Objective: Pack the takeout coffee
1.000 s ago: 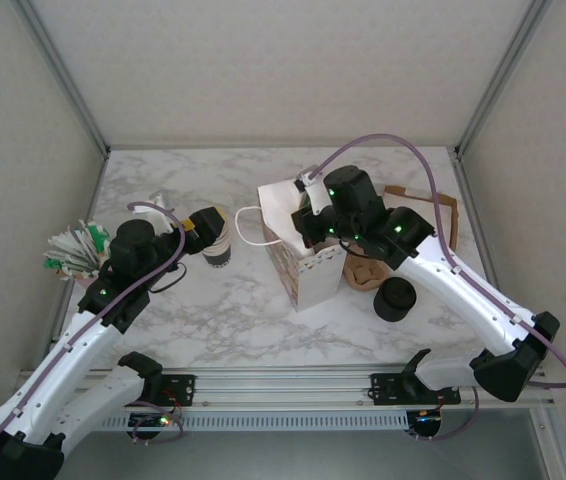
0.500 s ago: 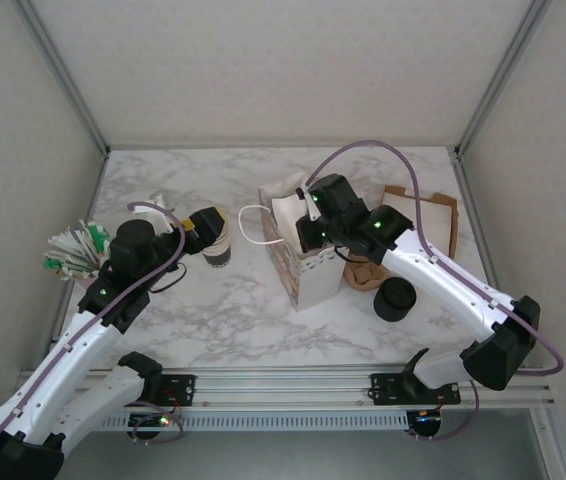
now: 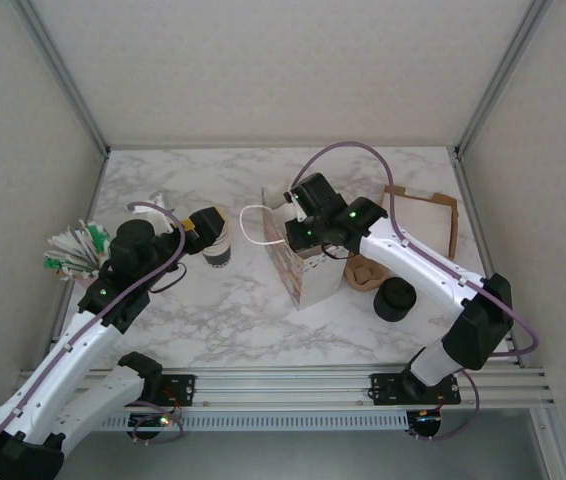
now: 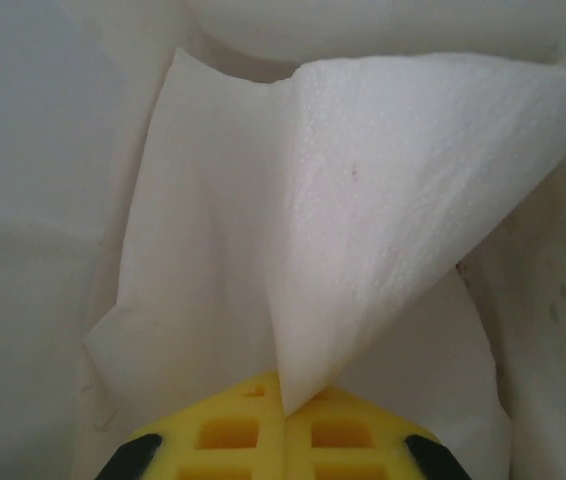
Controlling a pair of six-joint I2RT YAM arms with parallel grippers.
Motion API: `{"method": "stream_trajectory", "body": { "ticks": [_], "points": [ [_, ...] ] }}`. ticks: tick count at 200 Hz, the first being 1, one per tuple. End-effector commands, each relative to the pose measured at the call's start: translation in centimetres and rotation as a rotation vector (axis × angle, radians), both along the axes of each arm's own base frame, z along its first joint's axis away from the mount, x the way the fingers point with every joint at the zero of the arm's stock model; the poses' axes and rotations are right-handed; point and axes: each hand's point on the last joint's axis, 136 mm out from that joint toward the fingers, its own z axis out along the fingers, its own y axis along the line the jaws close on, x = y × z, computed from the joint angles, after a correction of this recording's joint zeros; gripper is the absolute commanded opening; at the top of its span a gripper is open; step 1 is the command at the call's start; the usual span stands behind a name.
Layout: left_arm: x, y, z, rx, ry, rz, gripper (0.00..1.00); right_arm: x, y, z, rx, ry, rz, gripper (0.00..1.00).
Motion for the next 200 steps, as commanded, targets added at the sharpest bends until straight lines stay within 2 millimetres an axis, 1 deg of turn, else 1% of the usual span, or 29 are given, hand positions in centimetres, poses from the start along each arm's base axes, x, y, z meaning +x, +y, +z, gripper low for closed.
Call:
{"method": "stream_trajectory", "body": {
  "ticks": [1, 58, 82, 112, 166, 180, 200],
  "points": [
    [-0.1, -0.1, 0.0, -0.006, -0.01, -0.014, 1.0, 0.1, 0.3, -0.2, -0.007, 0.029, -0.014, 0.0],
    [-0.1, -0.1, -0.2, -0.006, -0.007, -0.015, 1.0, 1.0, 1.4, -0.8, -0.016, 0.069, -0.042, 0.0],
    [-0.1, -0.1, -0.2, -0.006, -0.008, -0.016, 1.0, 1.4, 1.9, -0.6, -0.019, 0.097, -0.063, 0.0],
    [-0.2, -0.1, -0.5, 0.002, 0.002, -0.015, 1.0, 1.9, 2.1, -0.6, -0.026, 0.117, -0.09, 0.0],
    [-0.2, -0.2, -0.9, 0.001, 0.013, -0.02, 1.0, 2.4, 2.9, -2.2, -0.038, 0.161, -0.107, 0.0],
    [-0.2, -0.2, -0.8, 0.001, 0.012, -0.02, 1.0, 2.4, 2.8, -1.8, -0.036, 0.157, -0.11, 0.0],
    [-0.3, -0.2, -0.8, -0.001, 0.013, -0.023, 1.0, 2.4, 2.6, -0.6, -0.027, 0.135, -0.112, 0.07]
  ]
}}
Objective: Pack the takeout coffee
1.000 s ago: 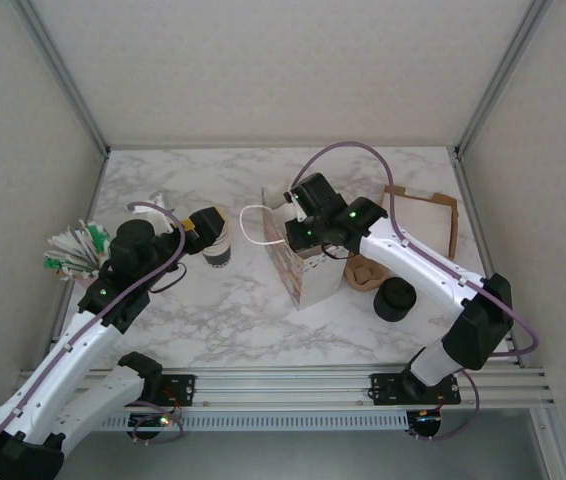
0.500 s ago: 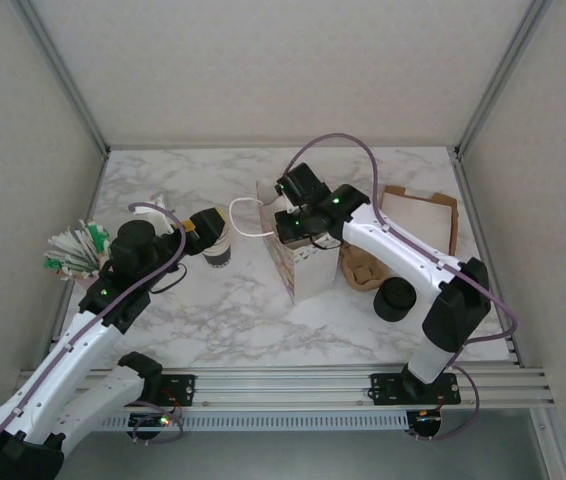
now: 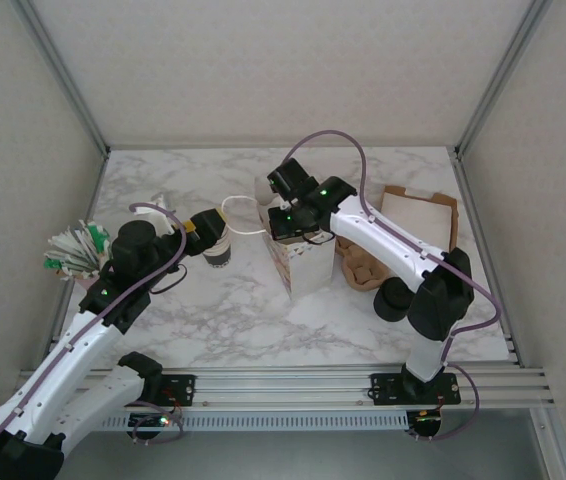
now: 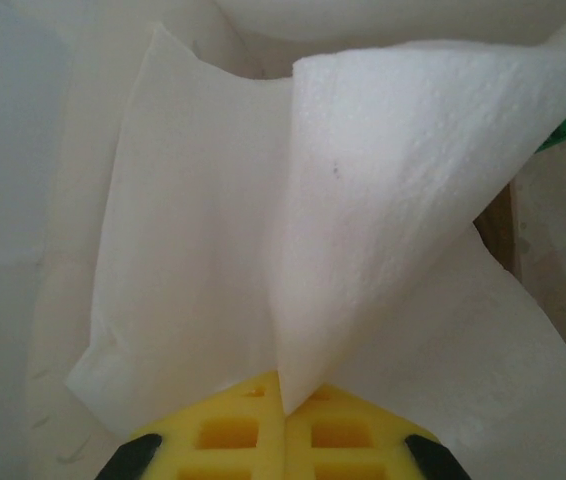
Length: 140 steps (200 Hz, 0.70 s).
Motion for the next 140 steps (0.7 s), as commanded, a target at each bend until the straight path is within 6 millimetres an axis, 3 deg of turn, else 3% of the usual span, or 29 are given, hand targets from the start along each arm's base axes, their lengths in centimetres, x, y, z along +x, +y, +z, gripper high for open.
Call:
{"method": "stream_trajectory", "body": {
  "ticks": [1, 46, 81, 140],
  "points": [
    [-0.2, -0.1, -0.1, -0.004, 0.0, -0.016, 1.0, 0.0, -0.4, 0.9, -0.009, 0.001, -0.018, 0.07],
    [0.0, -0.7, -0.5, -0.004, 0.016, -0.042, 1.0, -0.3, -0.6, 3.8, 0.028, -0.042, -0.008, 0.29],
    [0.0, -0.9, 0.0, -0.008, 0.014, -0.055, 1.0, -0.3, -0.7, 6.1, 0.049, -0.063, -0.001, 0.39],
    [-1.0, 0.2, 3.3, -0.031, -0.075, -0.013, 1.0, -1.1, -1.2, 10.6, 0.112, -0.122, 0.021, 0.6]
  ]
}}
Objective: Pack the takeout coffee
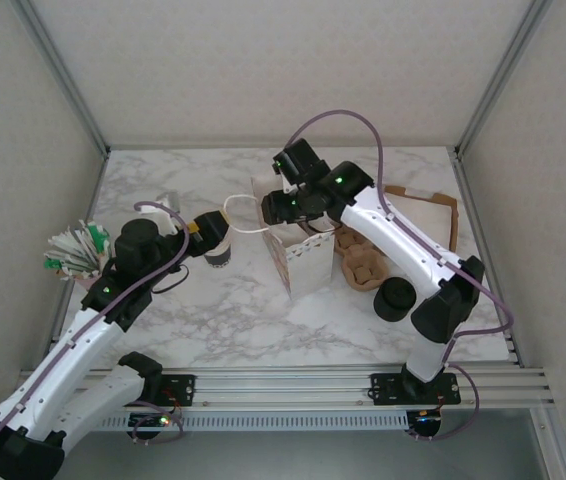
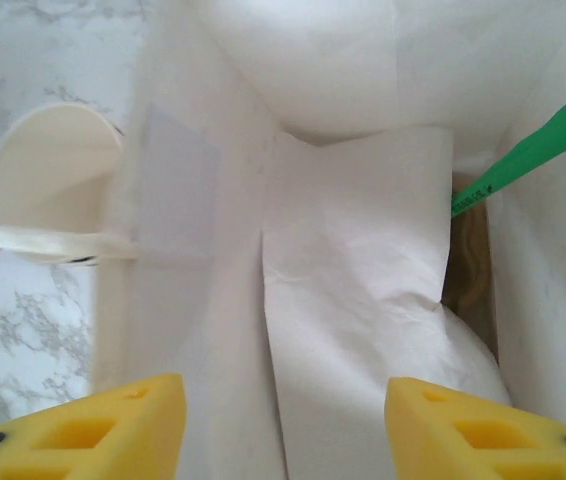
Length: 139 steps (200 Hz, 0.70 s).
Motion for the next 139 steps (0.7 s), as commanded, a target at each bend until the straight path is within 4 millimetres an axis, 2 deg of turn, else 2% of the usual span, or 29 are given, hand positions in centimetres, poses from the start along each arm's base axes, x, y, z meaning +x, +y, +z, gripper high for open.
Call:
{"method": "stream_trajectory", "body": {
  "ticks": [1, 44, 88, 113, 139],
  "points": [
    [-0.7, 0.9, 3.7, -0.03, -0.096, 0.028, 1.0, -0.9, -1.0, 3.5, 0.039, -0.046, 0.014, 0.6],
    [-1.7, 1.6, 6.1, -0.052, -0.166, 0.047, 1.0, -2.1, -2.2, 6.0, 0.075, -0.085, 0.026, 0.72],
    [-2.7, 2.1, 9.2, -0.075, -0.25, 0.049, 1.0, -4.0, -4.0, 8.4, 0.125, -0.154, 0.051, 0.91],
    [-3.9, 2.8, 11.1, -0.095, -0.33, 0.062, 1.0, -5.3, -5.3, 9.5, 0.15, -0.196, 0.063, 0.98],
    [-5.0, 3.6, 11.9, -0.101, -0.388, 0.081, 1.0, -6.7, -7.2, 10.3, 0.166, -0.244, 0.061, 0.99]
  ]
}}
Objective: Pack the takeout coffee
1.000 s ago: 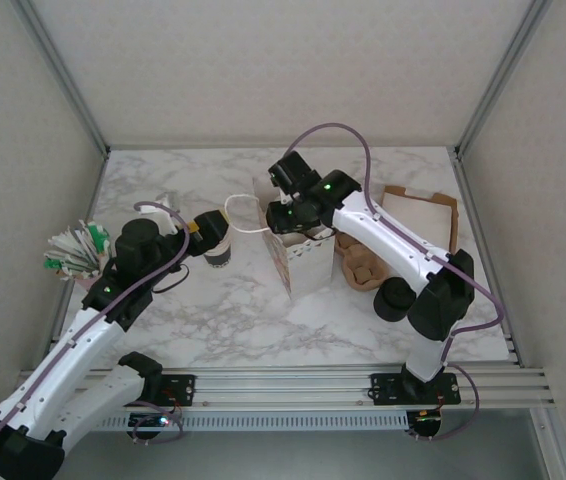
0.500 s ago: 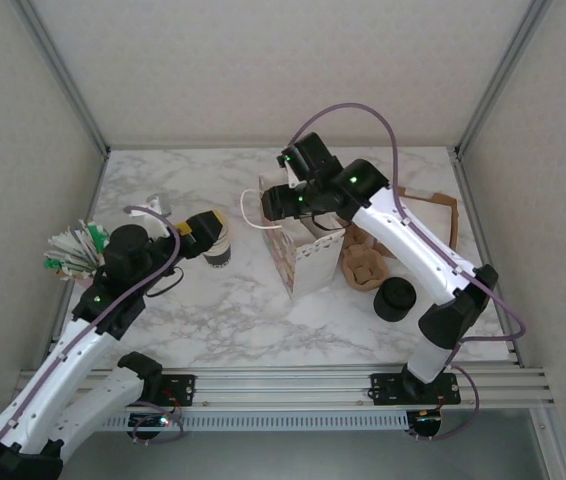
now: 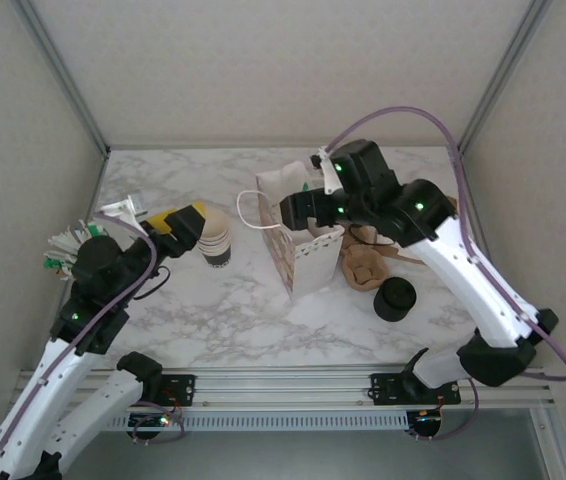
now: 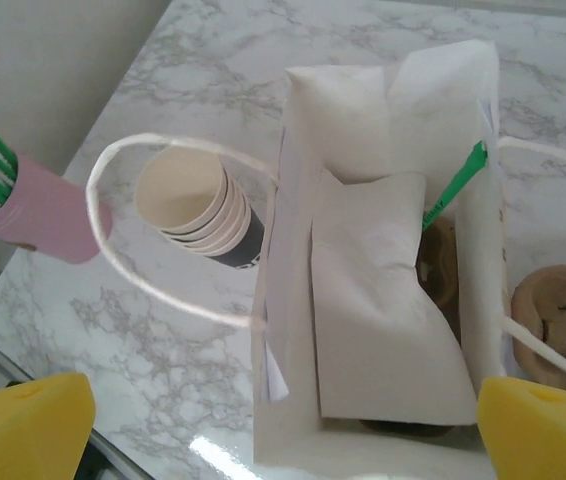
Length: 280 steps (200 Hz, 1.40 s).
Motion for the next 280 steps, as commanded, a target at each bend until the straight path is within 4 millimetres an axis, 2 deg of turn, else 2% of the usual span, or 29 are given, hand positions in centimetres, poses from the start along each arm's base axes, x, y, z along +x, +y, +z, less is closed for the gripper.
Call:
{"method": "stream_trajectory", "body": {
  "ticks": [1, 39, 68, 83, 111, 162, 209, 214, 260, 280],
  "points": [
    [-1.2, 1.2, 2.8, -0.017, -0.118, 0.036, 1.0, -0.9, -1.4, 0.8, 0.018, -0.054, 0.007, 0.99],
    [-2.1, 1.7, 2.5, -0.035, -0.133, 0.048, 1.0, -2.2, -3.7, 0.7, 0.043, -0.101, -0.028, 0.99],
    [-1.9, 2.5, 1.8, -0.028, -0.109, 0.089, 1.0, -2.9, -3.1, 0.9, 0.113, -0.107, 0.005, 0.99],
    [-1.7, 2.7, 1.2, -0.034, -0.091, 0.11, 1.0, -3.1, -3.3, 0.4, 0.1, -0.083, -0.005, 0.99],
    [-1.0, 2.6, 0.1, -0.058, -0.063, 0.113, 1.0, -3.3, -3.9, -2.0, 0.078, -0.02, -0.049, 0.99],
    [0.8, 1.0, -2.4, -0.059, 0.018, 0.068, 1.0, -4.5, -5.6, -6.4, 0.04, 0.01, -0.07, 0.99],
    [2.3, -0.5, -4.6, -0.032, 0.098, 0.024, 1.0, -4.8, -7.7, -9.7, 0.001, 0.041, -0.115, 0.99],
    [2.4, -0.6, -4.8, -0.031, 0.103, 0.019, 1.0, -4.3, -8.3, -10.1, 0.003, 0.052, -0.143, 0.99],
    [2.9, -1.5, -6.1, -0.026, 0.137, -0.009, 1.0, -3.9, -8.9, -13.7, 0.016, 0.123, -0.164, 0.9],
    [3.1, -1.7, -6.8, -0.017, 0.158, -0.007, 0.99, -3.2, -10.3, -15.2, -0.027, 0.134, -0.24, 0.84]
  ]
}}
